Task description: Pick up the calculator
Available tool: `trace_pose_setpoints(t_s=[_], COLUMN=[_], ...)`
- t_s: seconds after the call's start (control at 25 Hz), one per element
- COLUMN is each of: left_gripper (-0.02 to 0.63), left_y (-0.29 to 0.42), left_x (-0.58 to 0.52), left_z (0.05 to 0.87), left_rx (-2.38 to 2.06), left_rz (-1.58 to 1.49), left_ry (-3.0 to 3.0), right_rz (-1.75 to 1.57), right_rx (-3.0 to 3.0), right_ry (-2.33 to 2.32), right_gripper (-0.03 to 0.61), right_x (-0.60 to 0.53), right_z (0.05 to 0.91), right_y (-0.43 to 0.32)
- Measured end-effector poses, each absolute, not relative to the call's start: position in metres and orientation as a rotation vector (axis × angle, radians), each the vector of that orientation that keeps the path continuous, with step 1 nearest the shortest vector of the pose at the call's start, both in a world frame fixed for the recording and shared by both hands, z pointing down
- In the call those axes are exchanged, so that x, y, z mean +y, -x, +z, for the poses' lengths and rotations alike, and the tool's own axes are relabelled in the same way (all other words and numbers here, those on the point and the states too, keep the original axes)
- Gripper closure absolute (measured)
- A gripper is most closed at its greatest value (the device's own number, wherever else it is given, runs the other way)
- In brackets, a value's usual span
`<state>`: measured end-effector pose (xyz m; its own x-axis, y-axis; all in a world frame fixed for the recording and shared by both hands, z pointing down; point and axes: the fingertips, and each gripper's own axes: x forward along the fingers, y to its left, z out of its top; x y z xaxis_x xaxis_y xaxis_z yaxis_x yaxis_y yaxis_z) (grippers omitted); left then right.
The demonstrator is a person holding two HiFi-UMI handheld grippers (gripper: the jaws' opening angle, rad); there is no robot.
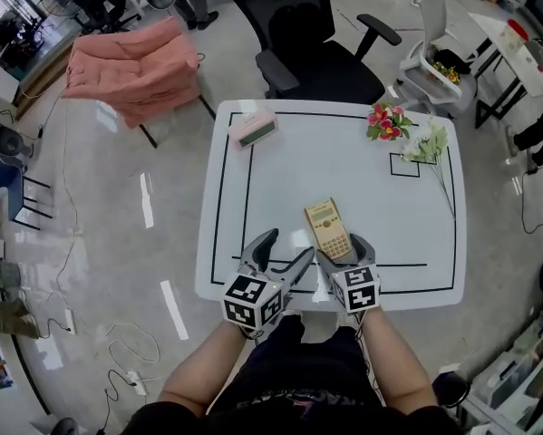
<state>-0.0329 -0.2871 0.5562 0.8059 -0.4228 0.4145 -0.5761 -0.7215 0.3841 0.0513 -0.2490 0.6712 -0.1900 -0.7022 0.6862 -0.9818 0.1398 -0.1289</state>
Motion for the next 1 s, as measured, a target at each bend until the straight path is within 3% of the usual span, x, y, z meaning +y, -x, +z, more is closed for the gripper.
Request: trace_pose_setpoints(t_s=[0.52,1.0], left_gripper=[0.268,0.268], left_y=[0.025,-0.007], left_x=[-0.293,-0.297], left_z=[0.587,0.624], left_rx=[-0.634,-0.517], left_rz=[0.477,0.516], left_ry=[-2.440,-2.293], right_rz=[0.760,1.094], right_rx=[-1.843,-1.964], right_ry=[-1.598,-1.673], right_gripper=[0.215,0.215], right_x=[-0.253,-0.256], right_z=[0.686,0.678], right_y=[-0.052,-0.061])
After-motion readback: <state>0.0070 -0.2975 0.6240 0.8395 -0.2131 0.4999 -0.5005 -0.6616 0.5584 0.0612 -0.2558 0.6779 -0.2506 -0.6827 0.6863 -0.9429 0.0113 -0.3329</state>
